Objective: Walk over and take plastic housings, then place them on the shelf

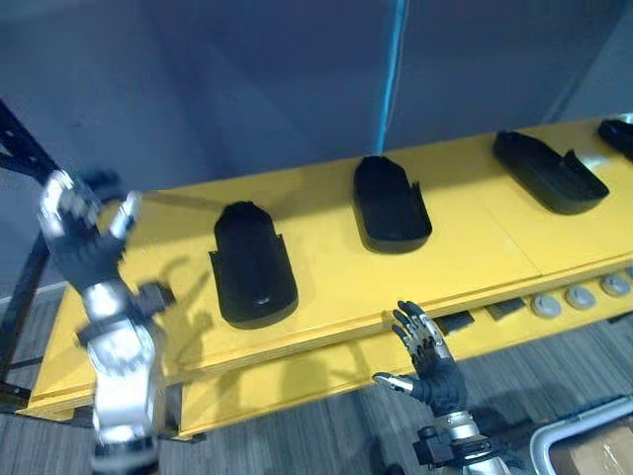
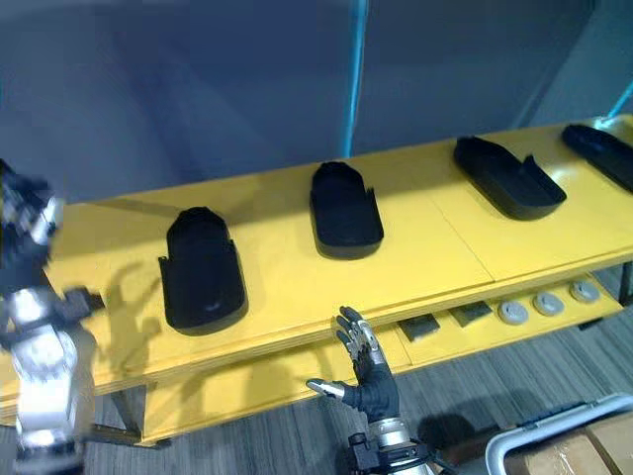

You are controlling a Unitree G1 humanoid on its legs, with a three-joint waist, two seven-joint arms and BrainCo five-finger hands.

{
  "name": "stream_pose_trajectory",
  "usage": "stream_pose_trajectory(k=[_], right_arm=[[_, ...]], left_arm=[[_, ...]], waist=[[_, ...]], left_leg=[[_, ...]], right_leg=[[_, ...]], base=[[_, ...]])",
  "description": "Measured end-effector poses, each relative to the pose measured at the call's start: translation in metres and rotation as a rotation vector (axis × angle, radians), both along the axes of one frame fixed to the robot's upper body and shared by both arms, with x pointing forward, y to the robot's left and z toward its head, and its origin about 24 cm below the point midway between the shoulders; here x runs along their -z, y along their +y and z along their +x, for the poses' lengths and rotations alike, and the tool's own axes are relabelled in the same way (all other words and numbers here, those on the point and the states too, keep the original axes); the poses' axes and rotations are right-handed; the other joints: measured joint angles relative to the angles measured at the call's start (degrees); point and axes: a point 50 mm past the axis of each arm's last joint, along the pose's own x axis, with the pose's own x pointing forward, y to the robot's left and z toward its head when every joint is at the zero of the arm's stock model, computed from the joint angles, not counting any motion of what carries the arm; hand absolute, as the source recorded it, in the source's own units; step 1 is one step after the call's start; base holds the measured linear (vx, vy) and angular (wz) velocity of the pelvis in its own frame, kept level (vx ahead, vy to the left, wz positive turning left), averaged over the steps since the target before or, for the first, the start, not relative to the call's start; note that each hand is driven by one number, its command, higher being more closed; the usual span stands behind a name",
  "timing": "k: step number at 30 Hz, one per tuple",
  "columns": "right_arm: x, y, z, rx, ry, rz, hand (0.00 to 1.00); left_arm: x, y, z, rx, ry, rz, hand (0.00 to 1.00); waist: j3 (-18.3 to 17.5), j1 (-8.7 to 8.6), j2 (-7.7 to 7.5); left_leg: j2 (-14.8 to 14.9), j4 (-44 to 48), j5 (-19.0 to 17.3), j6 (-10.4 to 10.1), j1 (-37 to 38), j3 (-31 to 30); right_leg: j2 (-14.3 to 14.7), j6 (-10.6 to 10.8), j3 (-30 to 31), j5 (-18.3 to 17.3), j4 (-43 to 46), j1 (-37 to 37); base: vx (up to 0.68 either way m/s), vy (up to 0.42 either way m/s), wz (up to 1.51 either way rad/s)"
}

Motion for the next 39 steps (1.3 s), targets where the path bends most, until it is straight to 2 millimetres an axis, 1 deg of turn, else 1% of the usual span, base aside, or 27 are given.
stream_pose_trajectory(k=[1, 3, 4, 6, 8, 9, 13, 15, 19, 21, 23, 25, 27, 31, 35, 39], right_arm=[[0.000, 0.000, 0.000, -0.002, 0.000, 0.001, 0.00], [0.001, 0.000, -0.001, -0.004, 0.005, 0.000, 0.00], [0.002, 0.000, -0.001, -0.004, 0.007, -0.003, 0.00], [0.002, -0.001, 0.000, -0.001, 0.008, -0.011, 0.00], [0.001, -0.001, 0.001, 0.002, 0.002, -0.021, 0.00], [0.000, -0.002, 0.002, 0.004, -0.002, -0.034, 0.00], [-0.002, -0.002, 0.004, 0.011, -0.012, -0.045, 0.00], [-0.002, -0.002, 0.005, 0.021, -0.013, -0.046, 0.00], [-0.006, -0.001, 0.008, 0.038, -0.035, -0.065, 0.00], [-0.007, -0.001, 0.009, 0.046, -0.039, -0.074, 0.00], [-0.007, -0.002, 0.009, 0.049, -0.038, -0.073, 0.00], [-0.006, -0.002, 0.009, 0.050, -0.037, -0.073, 0.00], [-0.006, -0.002, 0.009, 0.050, -0.036, -0.073, 0.00], [-0.006, -0.002, 0.009, 0.054, -0.033, -0.072, 0.00], [0.003, -0.002, 0.009, 0.055, 0.003, -0.077, 0.00], [0.005, -0.003, 0.007, 0.059, 0.015, -0.077, 0.00]], left_arm=[[0.014, -0.015, -0.005, 0.053, 0.054, -0.023, 1.00], [0.031, -0.040, -0.008, 0.148, 0.128, -0.042, 1.00], [0.036, -0.053, -0.009, 0.196, 0.154, -0.031, 1.00], [0.038, -0.065, -0.009, 0.252, 0.163, -0.022, 1.00], [0.041, -0.071, -0.007, 0.284, 0.177, -0.016, 1.00], [0.043, -0.073, -0.005, 0.298, 0.187, -0.010, 1.00], [0.049, -0.081, 0.002, 0.339, 0.220, 0.000, 1.00], [0.052, -0.086, 0.010, 0.360, 0.244, 0.007, 1.00], [0.043, -0.090, 0.018, 0.375, 0.206, 0.021, 1.00], [0.047, -0.091, 0.024, 0.378, 0.236, 0.023, 1.00], [0.048, -0.091, 0.026, 0.377, 0.244, 0.025, 1.00], [0.056, -0.090, 0.029, 0.367, 0.286, 0.021, 1.00], [0.056, -0.089, 0.030, 0.362, 0.288, 0.020, 1.00], [0.055, -0.086, 0.031, 0.334, 0.283, 0.010, 1.00], [0.054, -0.079, 0.032, 0.296, 0.277, 0.003, 1.00], [0.053, -0.071, 0.033, 0.249, 0.273, -0.013, 1.00]], waist=[[-0.08, 0.17, 0.13], [-0.13, 0.17, 0.41], [0.01, 0.11, 0.63], [0.37, -0.08, 1.10], [1.01, -0.37, 1.58], [1.90, -0.40, 1.72], [3.64, -0.25, 1.69], [5.24, -0.37, 1.66], [6.28, -0.34, 1.69], [6.83, -0.42, 1.76], [7.82, -0.43, 1.74], [8.09, -0.44, 1.77], [8.25, -0.40, 1.78], [8.28, -0.44, 1.77], [8.30, -0.36, 1.76], [8.30, -0.56, 1.75]], left_leg=[[0.00, 0.00, 0.01, -0.02, -0.21, 0.02], [0.00, 0.00, 0.21, 0.01, -1.09, -0.15], [0.02, 0.05, 0.38, 0.01, -1.89, -0.24], [0.02, 0.11, 0.66, 0.04, -3.01, -0.23], [0.04, 0.25, 0.75, 0.06, -3.82, -0.07], [0.06, 0.27, 0.75, 0.06, -3.93, 0.25], [0.12, 0.70, 0.75, 0.04, -6.05, 1.15], [0.12, 0.76, 0.72, 0.03, -6.17, 1.37], [0.11, 0.75, 0.69, 0.00, -6.78, 1.50], [0.10, 0.75, 0.60, -0.10, -6.76, 1.59], [0.11, 0.75, 0.58, -0.12, -6.77, 1.61], [0.11, 0.74, 0.53, -0.17, -6.82, 1.71], [0.11, 0.72, 0.51, -0.20, -6.85, 1.82], [0.11, 0.68, 0.47, -0.25, -6.89, 2.04], [0.12, 0.56, 0.43, -0.30, -6.91, 2.58], [0.19, 0.44, 0.35, -0.37, -6.75, 2.88]], right_leg=[[0.00, 0.02, 0.02, 0.03, -0.13, -0.06], [0.03, -0.05, -0.03, 0.32, -0.70, -0.37], [0.11, 0.07, -0.07, 0.92, -1.44, -0.82], [0.18, 0.06, 0.01, 1.67, -2.12, -1.73], [0.22, 0.10, 0.23, 2.09, -2.11, -2.66], [0.27, 0.09, 0.52, 2.25, -2.14, -2.97], [0.41, 0.06, 1.61, 2.81, -2.16, -5.51], [0.41, 0.06, 1.76, 2.81, -2.16, -5.75], [0.41, 0.05, 1.85, 2.81, -2.14, -6.46], [0.41, 0.06, 1.90, 2.80, -2.16, -6.49], [0.42, 0.07, 1.91, 2.79, -2.16, -6.52], [0.44, 0.08, 1.97, 2.77, -2.16, -6.64], [0.44, 0.10, 2.02, 2.75, -2.16, -6.71], [0.48, 0.11, 2.22, 2.74, -2.17, -6.90], [0.58, 0.11, 2.72, 2.74, -2.23, -7.24], [0.72, 0.10, 2.98, 2.75, -2.43, -7.24]], base=[[-0.02, 0.028, 0.06], [-0.04, 0.020, 0.04], [-0.04, 0.015, 0.02], [-0.04, 0.019, -0.01], [-0.02, 0.017, -0.07], [-0.02, 0.015, -0.11], [-0.01, 0.013, -0.13], [0.02, 0.017, -0.04], [0.01, 0.005, -0.01], [0.00, 0.000, 0.00], [0.00, 0.000, 0.00], [0.00, 0.000, 0.00], [0.00, 0.000, 0.00], [0.00, 0.008, -0.02], [0.00, 0.010, -0.05], [0.01, 0.009, -0.04]])
